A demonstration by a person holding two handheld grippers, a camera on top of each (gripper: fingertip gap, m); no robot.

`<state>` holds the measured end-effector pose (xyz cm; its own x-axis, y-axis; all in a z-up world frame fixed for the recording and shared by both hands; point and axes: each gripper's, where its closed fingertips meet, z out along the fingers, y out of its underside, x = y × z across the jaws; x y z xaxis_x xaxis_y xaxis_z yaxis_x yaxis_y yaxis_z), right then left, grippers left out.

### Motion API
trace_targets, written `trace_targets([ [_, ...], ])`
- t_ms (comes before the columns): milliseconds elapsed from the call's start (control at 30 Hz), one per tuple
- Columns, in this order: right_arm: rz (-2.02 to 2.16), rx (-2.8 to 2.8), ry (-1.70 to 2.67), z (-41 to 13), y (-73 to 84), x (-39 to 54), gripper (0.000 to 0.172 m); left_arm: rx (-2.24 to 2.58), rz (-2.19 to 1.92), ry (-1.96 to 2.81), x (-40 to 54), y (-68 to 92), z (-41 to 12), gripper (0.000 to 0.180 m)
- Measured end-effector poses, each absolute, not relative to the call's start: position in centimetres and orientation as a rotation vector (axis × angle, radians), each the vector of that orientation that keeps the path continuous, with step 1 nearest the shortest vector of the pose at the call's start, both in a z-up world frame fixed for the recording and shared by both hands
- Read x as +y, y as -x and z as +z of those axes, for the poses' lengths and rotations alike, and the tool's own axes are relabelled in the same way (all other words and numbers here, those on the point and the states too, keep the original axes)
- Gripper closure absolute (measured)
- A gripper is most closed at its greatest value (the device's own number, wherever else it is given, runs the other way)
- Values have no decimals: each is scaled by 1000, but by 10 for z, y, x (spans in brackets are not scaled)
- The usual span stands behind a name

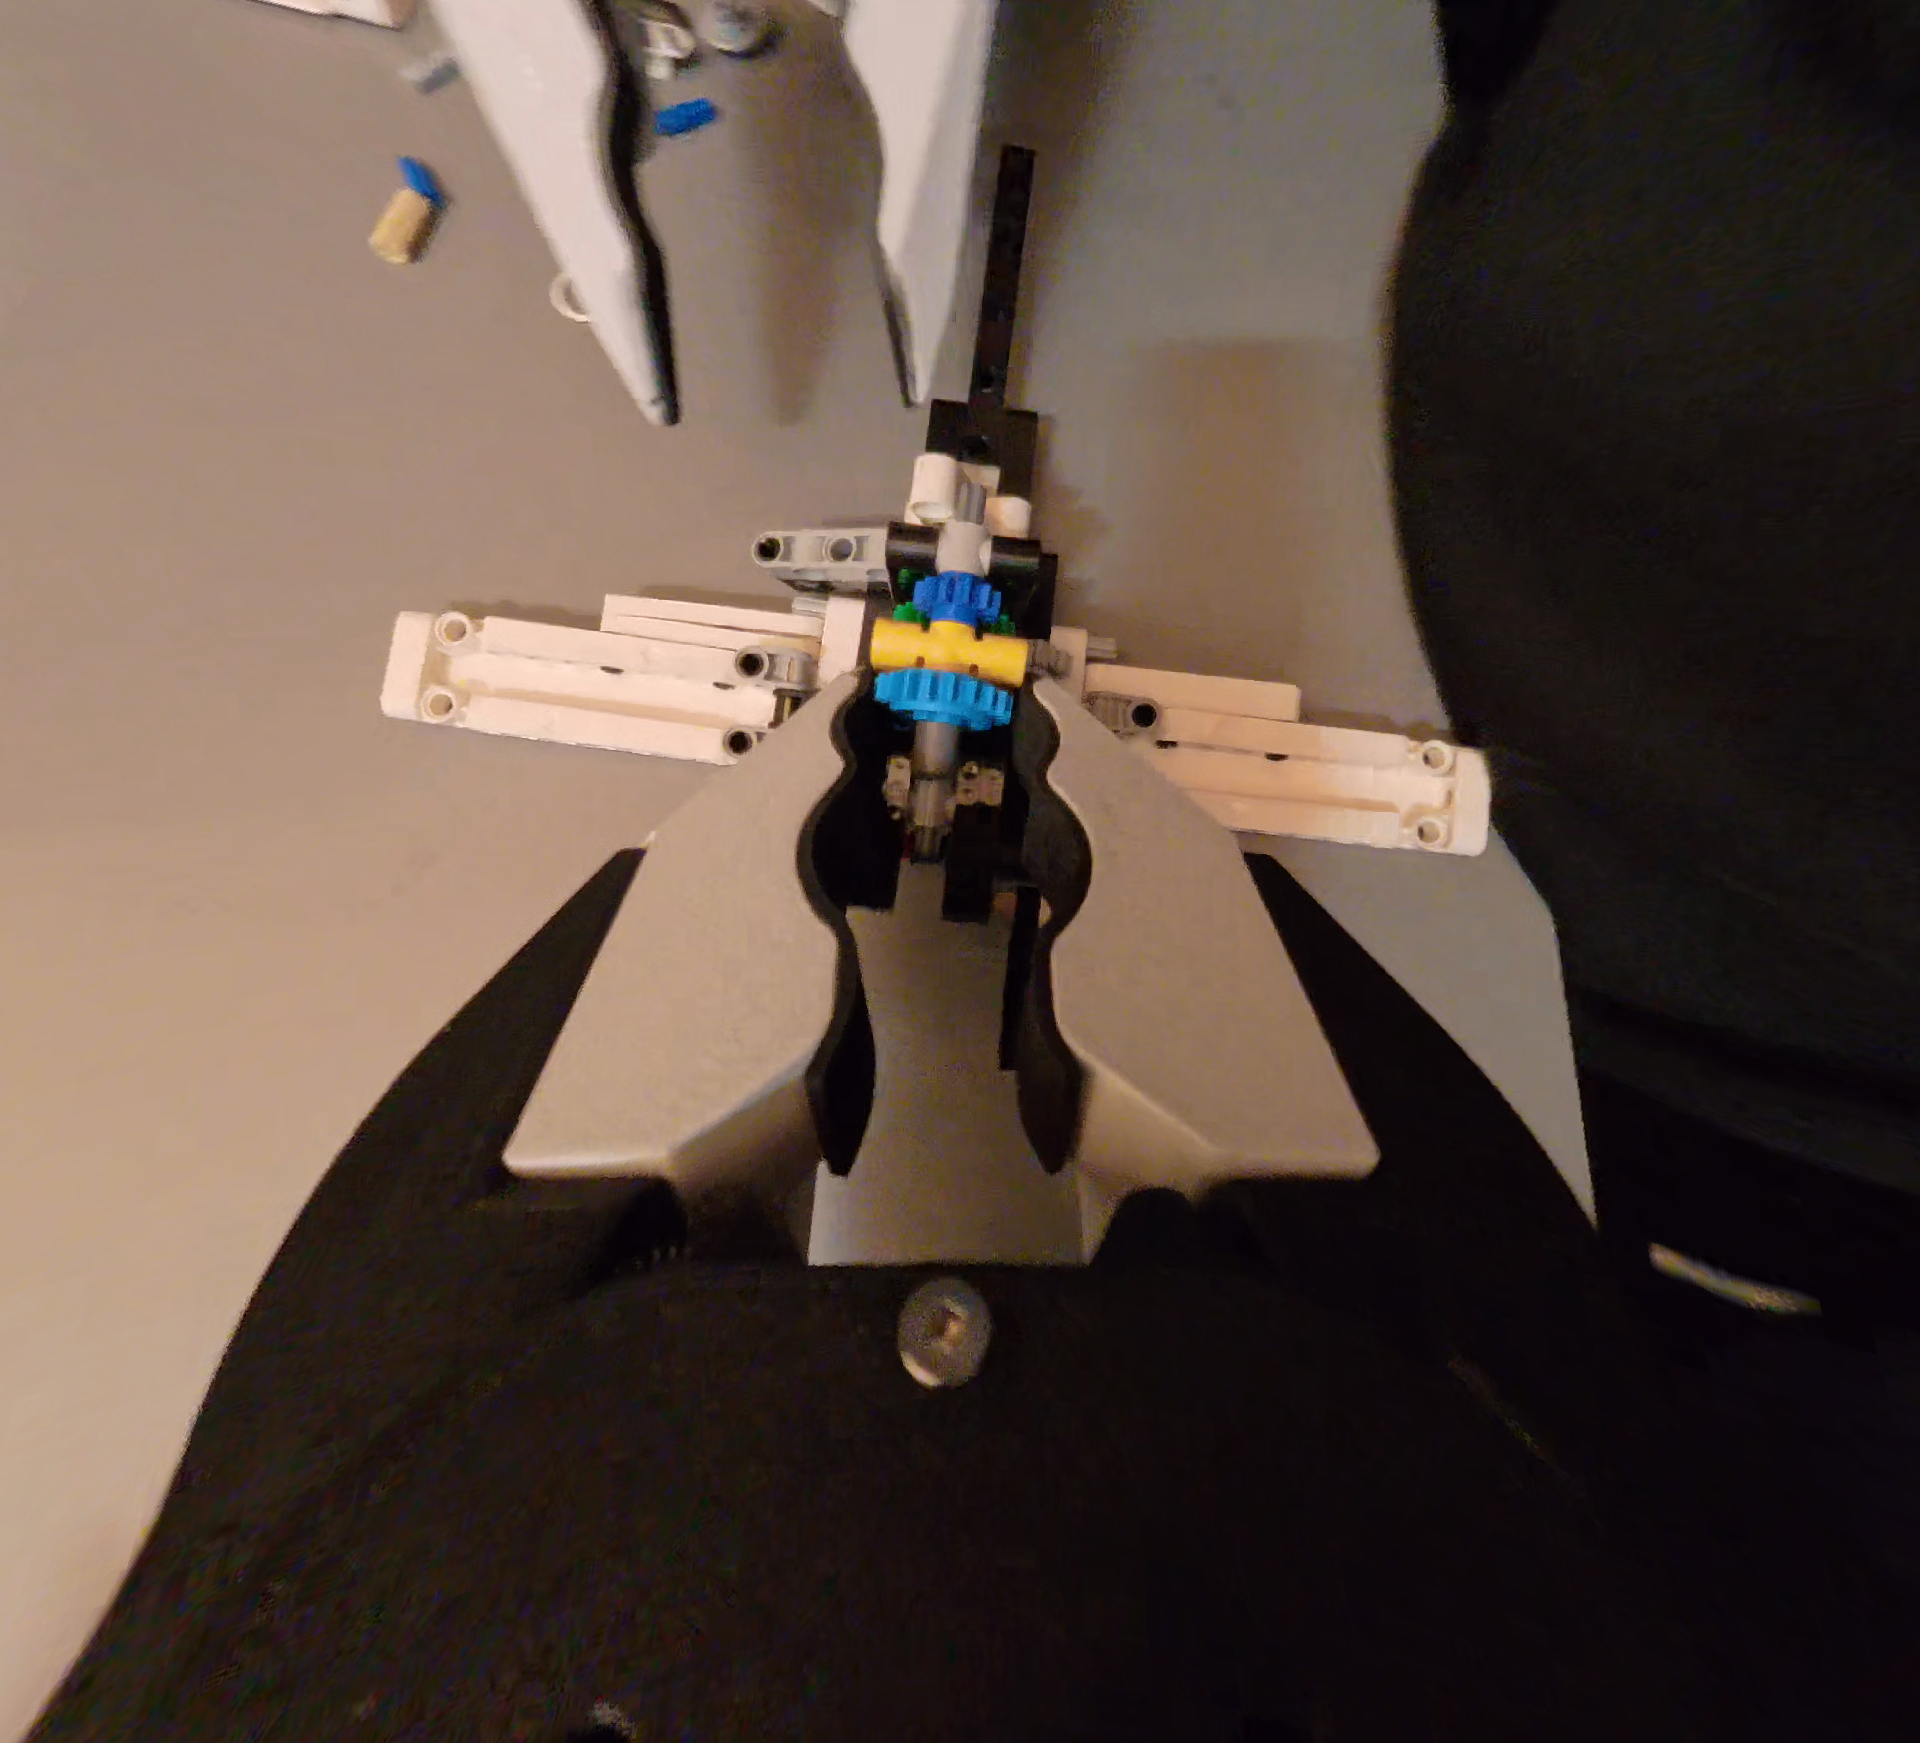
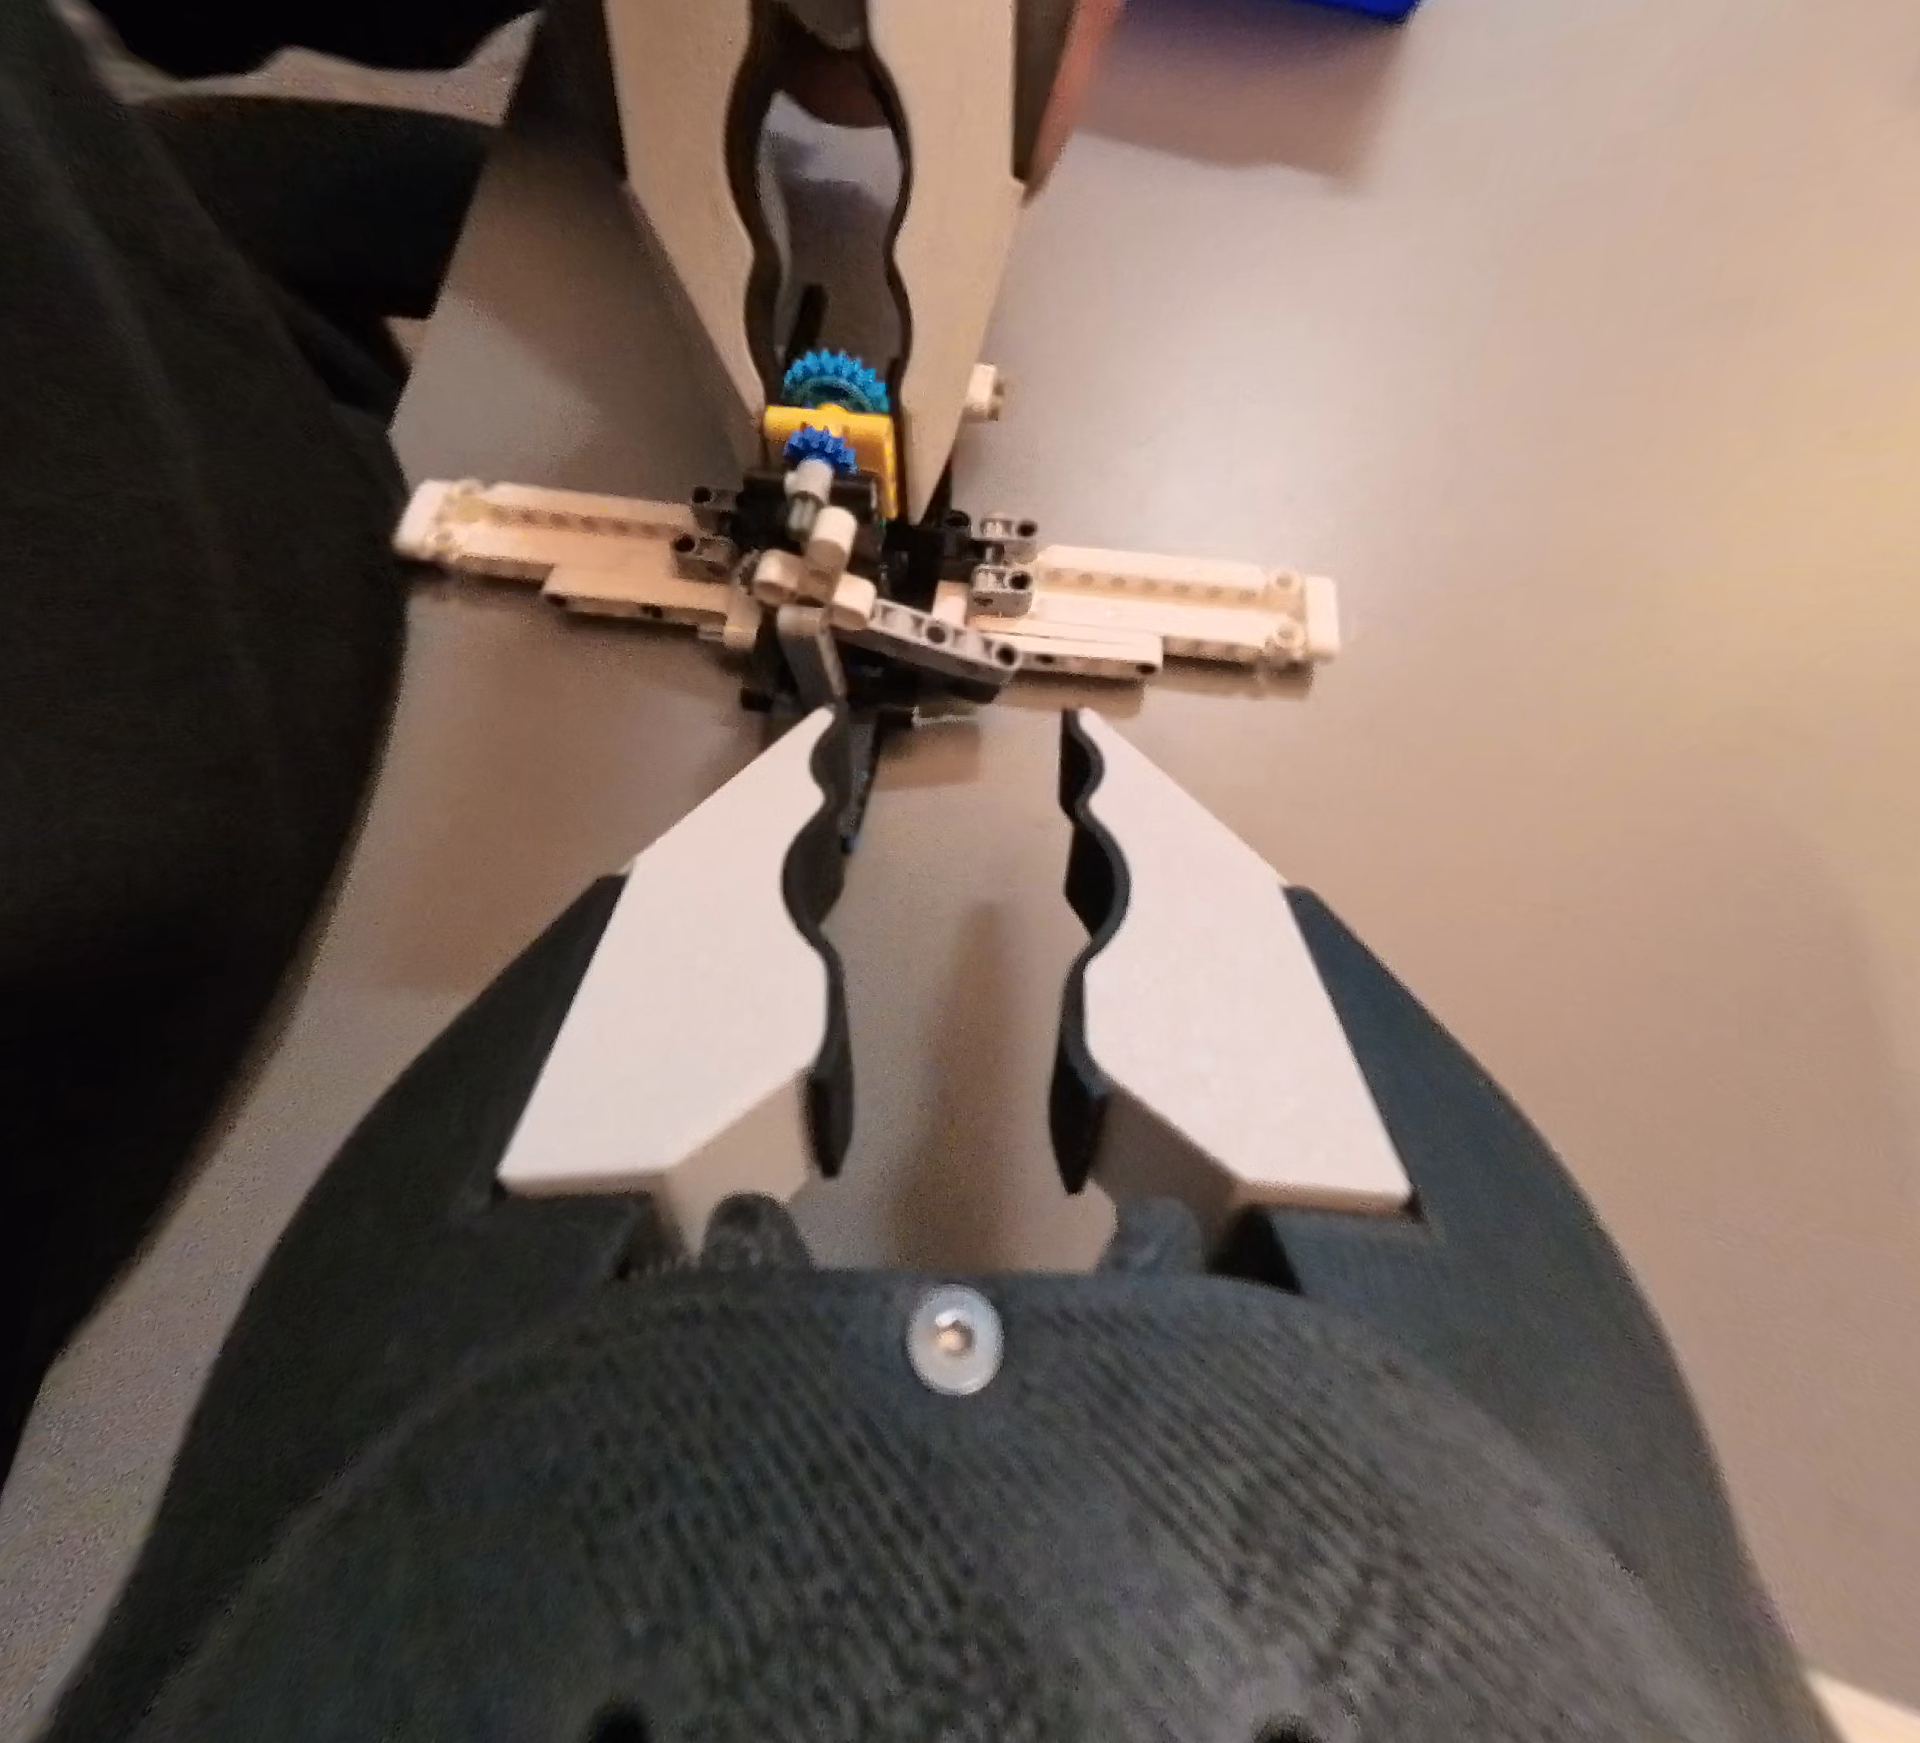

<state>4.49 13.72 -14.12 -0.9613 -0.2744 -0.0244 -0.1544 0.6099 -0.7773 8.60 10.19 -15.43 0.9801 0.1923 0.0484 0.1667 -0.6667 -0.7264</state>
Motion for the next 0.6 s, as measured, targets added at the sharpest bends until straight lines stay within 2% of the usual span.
trace_targets([
  [133, -1243, 2475, 567, -128, -61, 126, 132, -84, -155, 2398, 99, -91, -154, 153],
  [300, -1027, 2479, 779, -156, -73, 117, 133, -95, -213, 2456, 88, -75, -154, 154],
  [333, -1053, 2504, 782, -156, -71, 113, 143, -144, -203, 2444, 86, -71, -152, 153],
  [433, -1010, 2530, 680, -156, -68, 115, 162, -255, -76, 2378, 77, -62, -144, 153],
  [533, -1009, 2519, 568, -156, -70, 120, 162, -441, 116, 2324, 58, -49, -136, 143],
  [600, -1049, 2552, 484, -155, -68, 118, 163, -566, 182, 2210, 62, -50, -127, 121],
])
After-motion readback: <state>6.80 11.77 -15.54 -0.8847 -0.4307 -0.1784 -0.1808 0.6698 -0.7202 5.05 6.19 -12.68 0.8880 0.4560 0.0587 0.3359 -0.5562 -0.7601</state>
